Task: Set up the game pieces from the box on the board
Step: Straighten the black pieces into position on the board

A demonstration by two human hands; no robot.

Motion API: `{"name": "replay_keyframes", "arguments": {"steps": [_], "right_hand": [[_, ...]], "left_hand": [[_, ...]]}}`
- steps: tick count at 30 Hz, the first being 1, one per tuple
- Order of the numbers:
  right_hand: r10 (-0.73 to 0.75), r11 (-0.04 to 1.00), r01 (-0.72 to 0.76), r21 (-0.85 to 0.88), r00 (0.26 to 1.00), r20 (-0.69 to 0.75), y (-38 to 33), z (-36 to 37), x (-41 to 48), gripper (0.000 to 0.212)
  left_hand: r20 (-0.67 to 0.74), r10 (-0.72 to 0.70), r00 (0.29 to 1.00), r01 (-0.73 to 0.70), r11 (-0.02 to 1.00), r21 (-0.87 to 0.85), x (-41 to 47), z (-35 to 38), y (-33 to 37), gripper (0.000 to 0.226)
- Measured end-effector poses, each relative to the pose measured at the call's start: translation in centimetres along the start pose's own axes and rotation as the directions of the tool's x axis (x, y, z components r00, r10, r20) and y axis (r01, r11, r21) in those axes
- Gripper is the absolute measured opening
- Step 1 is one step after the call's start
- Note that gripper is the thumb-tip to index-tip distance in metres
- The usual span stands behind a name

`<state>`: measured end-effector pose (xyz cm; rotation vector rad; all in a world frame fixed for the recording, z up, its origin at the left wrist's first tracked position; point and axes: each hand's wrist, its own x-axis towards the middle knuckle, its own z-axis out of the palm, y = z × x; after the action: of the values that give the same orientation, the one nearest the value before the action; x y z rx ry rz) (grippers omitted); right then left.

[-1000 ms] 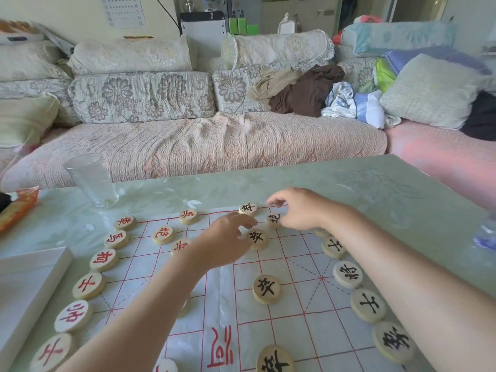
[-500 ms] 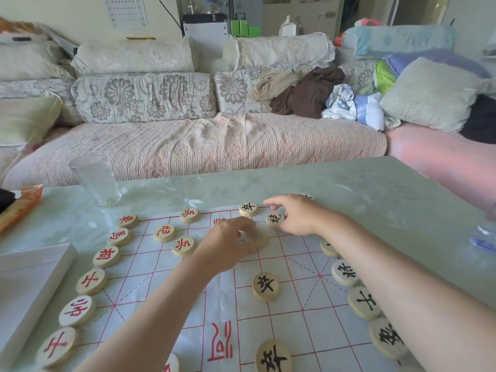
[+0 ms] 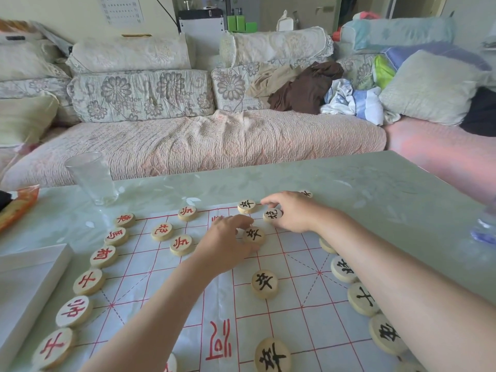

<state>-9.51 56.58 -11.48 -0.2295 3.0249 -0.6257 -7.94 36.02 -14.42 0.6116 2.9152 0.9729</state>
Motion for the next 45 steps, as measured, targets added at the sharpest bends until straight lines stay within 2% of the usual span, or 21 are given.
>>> {"name": "replay_keyframes", "arguments": {"steps": [3,7,11,14,20,28,34,37,42,45], "right_hand": [[0.009,1.0,-0.009,-0.024,1.0,0.003,-0.1,0.1,0.0,0.053],[-0.111,0.99,0.098,-0.106,0.985,-0.13,-1.6,-0.6,-0.8,0.04],[-0.086,0.996,0.086,0.003,0.992,0.095,-3.4,-0.9,-1.7,0.043],[-0.095,0.995,0.099,-0.028,0.99,0.102,-3.6,-0.1,-1.6,0.037],[-0.12,0.993,0.117,0.034,0.984,0.131,-3.6,-0.1,-1.7,0.025],[-0.119,0.993,0.119,0.007,0.983,0.136,-3.7,0.1,-1.4,0.029],[-0.064,0.998,0.062,0.026,0.993,0.097,-4.6,-0.7,-2.9,0.054],[-0.051,0.998,0.05,0.023,0.997,0.054,-5.7,-1.6,-4.4,0.046],[-0.009,1.0,0.011,-0.024,0.994,0.105,-7.3,-2.3,-8.2,0.03],[0.06,0.997,-0.049,-0.066,0.983,0.175,-7.8,-1.7,-10.4,0.044]], "left_hand": [[-0.028,-0.026,0.999,0.027,1.0,0.014,0.0,0.0,0.1,0.057],[-0.029,-0.018,0.999,0.019,0.999,0.033,-0.2,-0.2,0.0,0.063],[0.003,0.013,1.0,-0.013,0.999,0.039,-0.4,-0.5,-0.3,0.053],[0.004,0.001,1.0,-0.001,1.0,0.025,-0.4,-0.5,-0.5,0.049],[0.004,0.0,1.0,0.0,1.0,0.022,-0.6,-0.8,-0.5,0.046],[-0.011,0.024,1.0,-0.023,0.999,0.048,-0.6,-0.6,-0.6,0.044],[-0.106,0.081,0.991,-0.075,0.995,0.063,-2.3,-1.6,0.2,0.037],[-0.127,0.101,0.987,-0.096,0.994,0.042,-3.7,-2.5,0.7,0.029],[-0.029,0.098,0.995,-0.096,0.993,0.075,-6.6,-2.8,1.9,0.024],[0.024,0.088,0.996,-0.09,0.99,0.112,-7.9,-2.5,2.5,0.032]]}}
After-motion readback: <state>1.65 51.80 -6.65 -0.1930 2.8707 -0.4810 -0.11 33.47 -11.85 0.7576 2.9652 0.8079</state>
